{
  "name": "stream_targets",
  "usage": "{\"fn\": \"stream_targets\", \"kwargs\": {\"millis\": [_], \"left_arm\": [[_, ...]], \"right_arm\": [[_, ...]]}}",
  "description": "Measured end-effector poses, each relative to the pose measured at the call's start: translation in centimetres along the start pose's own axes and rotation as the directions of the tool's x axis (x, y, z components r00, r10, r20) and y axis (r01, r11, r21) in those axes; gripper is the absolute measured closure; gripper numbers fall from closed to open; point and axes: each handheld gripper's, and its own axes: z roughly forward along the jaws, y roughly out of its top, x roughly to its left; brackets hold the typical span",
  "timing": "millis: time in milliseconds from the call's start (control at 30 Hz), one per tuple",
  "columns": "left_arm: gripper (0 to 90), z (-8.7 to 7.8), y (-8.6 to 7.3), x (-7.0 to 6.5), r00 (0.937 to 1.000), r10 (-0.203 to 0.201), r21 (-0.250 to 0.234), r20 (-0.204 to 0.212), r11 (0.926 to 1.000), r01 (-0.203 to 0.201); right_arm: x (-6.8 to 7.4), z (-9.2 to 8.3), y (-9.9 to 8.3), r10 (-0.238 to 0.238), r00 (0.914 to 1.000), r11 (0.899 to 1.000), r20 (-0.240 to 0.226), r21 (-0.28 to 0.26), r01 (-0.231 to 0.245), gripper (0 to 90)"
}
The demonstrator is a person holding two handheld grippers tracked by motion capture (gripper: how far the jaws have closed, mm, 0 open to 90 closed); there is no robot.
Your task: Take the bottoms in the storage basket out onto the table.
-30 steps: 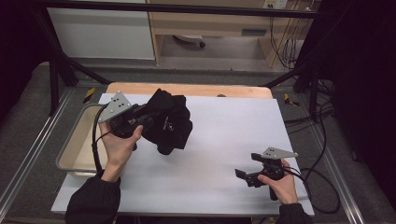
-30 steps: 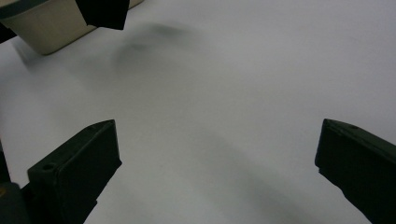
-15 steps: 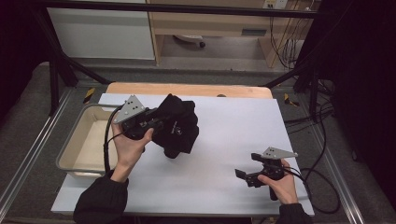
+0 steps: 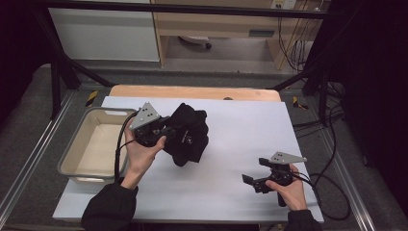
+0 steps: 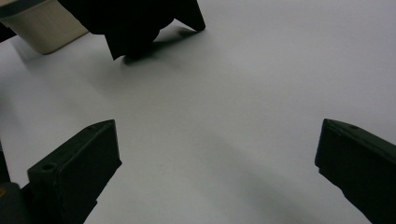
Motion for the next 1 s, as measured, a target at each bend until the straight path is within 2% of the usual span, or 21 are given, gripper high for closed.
{"fn": "stream_targets", "kwargs": {"millis": [433, 667, 1000], "left_arm": [[76.0, 1.5, -1.2, -0.4, 0.9998, 0.013, 0.059, 0.013, 0.9982, -0.013], [75.9, 2.2, -1.9, -0.5, 0.9999, 0.002, 0.074, 0.017, 0.9973, -0.004], [75.5, 3.2, -3.0, -0.9, 0.9995, 0.007, 0.125, 0.031, 0.9922, -0.011]], "right_arm": [[0.0, 0.0, 0.0, 0.003, 1.0000, 1.000, -0.001, -0.002, -0.003, 0.5], [0.0, 0.0, 0.0, 0.002, 1.0000, 1.000, -0.001, -0.002, -0.002, 0.6], [0.0, 0.0, 0.0, 0.002, 1.0000, 1.000, 0.000, -0.002, -0.002, 0.6]]}}
